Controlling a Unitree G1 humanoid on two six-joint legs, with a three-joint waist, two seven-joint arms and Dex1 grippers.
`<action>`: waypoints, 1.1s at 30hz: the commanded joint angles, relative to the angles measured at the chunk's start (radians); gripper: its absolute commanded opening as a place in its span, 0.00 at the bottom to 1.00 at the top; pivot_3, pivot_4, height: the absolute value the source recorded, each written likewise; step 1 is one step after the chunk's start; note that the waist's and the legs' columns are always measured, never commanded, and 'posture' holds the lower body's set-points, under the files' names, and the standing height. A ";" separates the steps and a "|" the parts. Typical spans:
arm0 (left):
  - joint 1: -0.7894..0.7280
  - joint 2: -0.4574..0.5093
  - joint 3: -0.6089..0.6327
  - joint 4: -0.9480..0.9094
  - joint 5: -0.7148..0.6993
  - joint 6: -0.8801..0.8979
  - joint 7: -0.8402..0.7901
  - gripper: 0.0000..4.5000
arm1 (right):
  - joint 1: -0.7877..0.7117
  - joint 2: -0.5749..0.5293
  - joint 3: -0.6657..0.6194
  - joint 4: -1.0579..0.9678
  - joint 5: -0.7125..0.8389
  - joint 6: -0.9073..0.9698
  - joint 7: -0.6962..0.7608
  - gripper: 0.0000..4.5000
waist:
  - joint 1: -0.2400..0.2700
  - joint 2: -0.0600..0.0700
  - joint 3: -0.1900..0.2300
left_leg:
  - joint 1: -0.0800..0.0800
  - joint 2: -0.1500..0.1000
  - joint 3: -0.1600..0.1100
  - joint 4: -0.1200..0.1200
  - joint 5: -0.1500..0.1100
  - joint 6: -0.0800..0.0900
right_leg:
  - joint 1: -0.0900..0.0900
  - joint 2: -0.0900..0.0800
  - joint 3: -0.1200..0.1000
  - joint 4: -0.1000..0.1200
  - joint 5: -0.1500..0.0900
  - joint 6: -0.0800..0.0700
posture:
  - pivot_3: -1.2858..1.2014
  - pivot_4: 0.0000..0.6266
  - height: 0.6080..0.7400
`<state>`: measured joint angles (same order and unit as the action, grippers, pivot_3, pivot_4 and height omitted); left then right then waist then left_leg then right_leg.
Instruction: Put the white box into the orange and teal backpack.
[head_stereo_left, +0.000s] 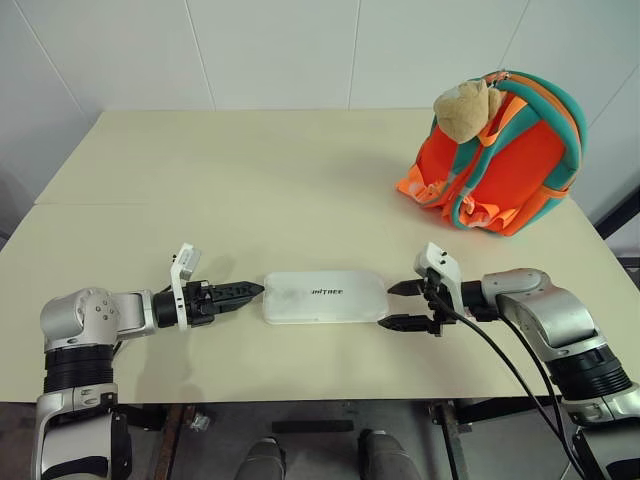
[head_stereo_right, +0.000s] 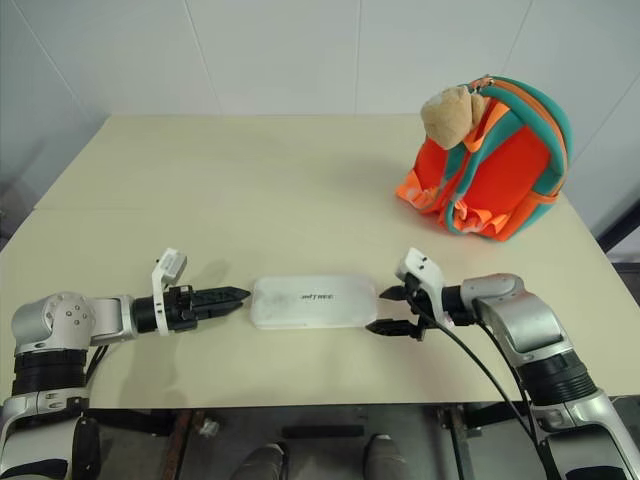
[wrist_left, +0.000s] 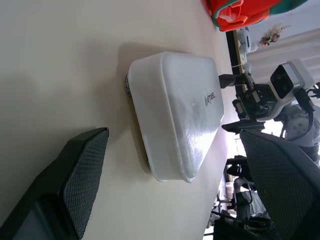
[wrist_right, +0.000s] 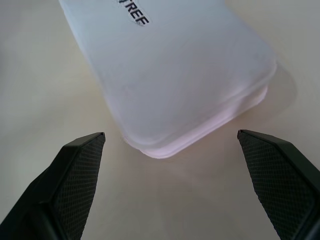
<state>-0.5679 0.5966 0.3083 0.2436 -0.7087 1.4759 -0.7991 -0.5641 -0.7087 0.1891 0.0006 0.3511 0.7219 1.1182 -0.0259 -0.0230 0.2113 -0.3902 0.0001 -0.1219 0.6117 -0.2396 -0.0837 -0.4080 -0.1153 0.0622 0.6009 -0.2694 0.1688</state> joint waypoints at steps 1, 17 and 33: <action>0.000 -0.049 0.002 0.028 -0.010 0.076 0.051 1.00 | -0.014 0.015 -0.003 -0.034 0.005 -0.008 -0.007 1.00 | 0.002 0.000 0.000 | 0.000 0.000 0.000 0.000 0.000 0.000 | 0.000 0.000 0.000 0.000 0.000 0.000 | 0.52 0.24 1.00; -0.079 -0.080 -0.028 0.156 -0.146 0.139 0.157 1.00 | -0.007 0.072 -0.011 -0.059 0.004 -0.011 -0.054 1.00 | 0.000 0.000 0.000 | 0.000 0.000 0.000 0.000 0.000 0.000 | 0.000 0.000 0.000 0.000 0.000 0.000 | 0.52 0.24 1.00; -0.051 -0.125 -0.032 0.149 -0.300 0.139 0.268 0.69 | -0.003 0.095 -0.026 -0.077 0.007 -0.021 -0.087 1.00 | -0.002 0.000 0.000 | 0.000 0.000 0.000 0.000 0.000 -0.001 | 0.000 0.000 0.000 0.000 0.000 0.000 | 0.52 0.24 1.00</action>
<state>-0.6351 0.4790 0.2861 0.3985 -0.9757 1.5945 -0.5416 -0.5599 -0.6169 0.1906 -0.0554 0.3442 0.7204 1.0341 -0.0278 -0.0231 0.2112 -0.3900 -0.0003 -0.1220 0.6119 -0.2394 -0.0846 -0.4080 -0.1156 0.0622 0.6005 -0.2691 0.1693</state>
